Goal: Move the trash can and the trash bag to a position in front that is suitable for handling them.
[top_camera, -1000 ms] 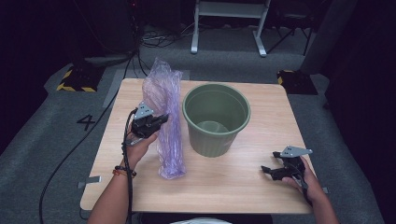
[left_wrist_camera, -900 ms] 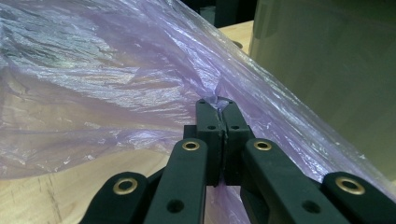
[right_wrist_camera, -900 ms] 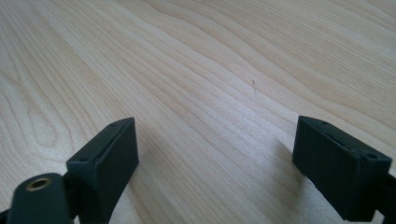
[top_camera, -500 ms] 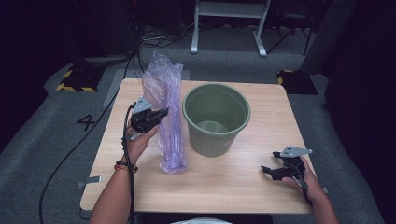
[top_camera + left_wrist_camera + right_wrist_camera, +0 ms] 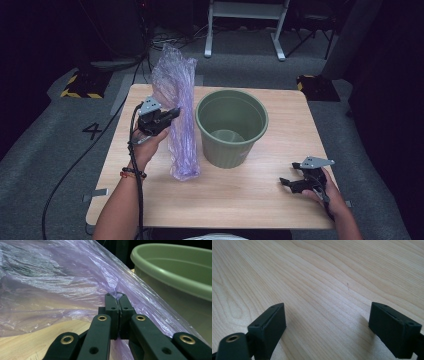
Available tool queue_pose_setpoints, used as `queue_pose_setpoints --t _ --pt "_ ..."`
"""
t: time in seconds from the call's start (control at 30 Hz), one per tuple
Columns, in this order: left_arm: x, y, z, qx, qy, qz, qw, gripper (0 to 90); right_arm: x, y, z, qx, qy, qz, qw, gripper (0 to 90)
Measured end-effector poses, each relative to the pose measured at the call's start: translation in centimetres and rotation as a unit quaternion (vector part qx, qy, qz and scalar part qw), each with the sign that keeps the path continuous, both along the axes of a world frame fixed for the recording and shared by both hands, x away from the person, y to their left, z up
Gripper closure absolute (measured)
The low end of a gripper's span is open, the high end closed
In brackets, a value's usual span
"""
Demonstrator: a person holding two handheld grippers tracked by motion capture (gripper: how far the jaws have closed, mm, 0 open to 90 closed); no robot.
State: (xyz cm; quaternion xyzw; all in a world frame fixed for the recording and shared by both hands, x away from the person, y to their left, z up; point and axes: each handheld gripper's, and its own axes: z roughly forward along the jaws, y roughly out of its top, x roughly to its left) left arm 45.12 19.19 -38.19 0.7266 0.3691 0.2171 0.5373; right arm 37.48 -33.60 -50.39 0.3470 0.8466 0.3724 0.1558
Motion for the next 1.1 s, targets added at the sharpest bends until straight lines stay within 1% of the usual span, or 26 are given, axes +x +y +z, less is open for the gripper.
queue_pose_setpoints --t 0.4,0.43,0.57,0.7,0.8,0.87,0.93,0.97,1.03,1.1 --pt "0.3 0.2 1.4 -0.002 -0.007 -0.001 1.0 88.9 0.1 0.0 0.0 -0.001 0.001 0.001 1.0 13.7" --pt "0.2 0.1 1.6 -0.002 -0.01 0.0 1.0 88.9 0.1 0.0 0.0 0.0 0.001 0.001 1.0 13.7" --pt "0.3 0.0 2.3 0.002 -0.014 -0.002 0.9999 88.9 0.0 0.0 0.0 -0.001 0.001 0.001 1.0 13.7" --pt "0.4 0.1 3.2 -0.006 -0.019 0.001 0.9998 88.8 0.0 0.0 0.0 0.0 0.001 0.001 1.0 13.7" --pt "0.5 -0.2 3.9 -0.014 -0.021 0.0 0.9997 88.9 0.0 0.0 0.0 0.0 0.001 0.001 1.0 13.7" --pt "0.5 -0.5 4.2 -0.012 -0.025 0.0 0.9996 88.9 0.0 0.0 0.0 0.0 0.001 0.001 1.0 13.7" --pt "0.5 -0.8 4.6 -0.015 -0.03 -0.002 0.9994 88.9 0.0 0.0 0.0 0.0 0.001 0.001 1.0 13.7" --pt "0.5 -0.9 4.8 -0.018 -0.031 -0.005 0.9993 88.9 0.0 0.0 0.0 -0.001 0.001 0.0 1.0 13.7" --pt "0.6 -1.2 5.1 -0.018 -0.034 -0.007 0.9993 88.9 0.0 0.0 0.0 -0.001 0.001 0.0 1.0 13.7" --pt "0.6 -1.3 5.3 -0.019 -0.032 -0.009 0.9993 88.9 0.0 0.0 0.0 -0.001 0.001 0.0 1.0 13.7"
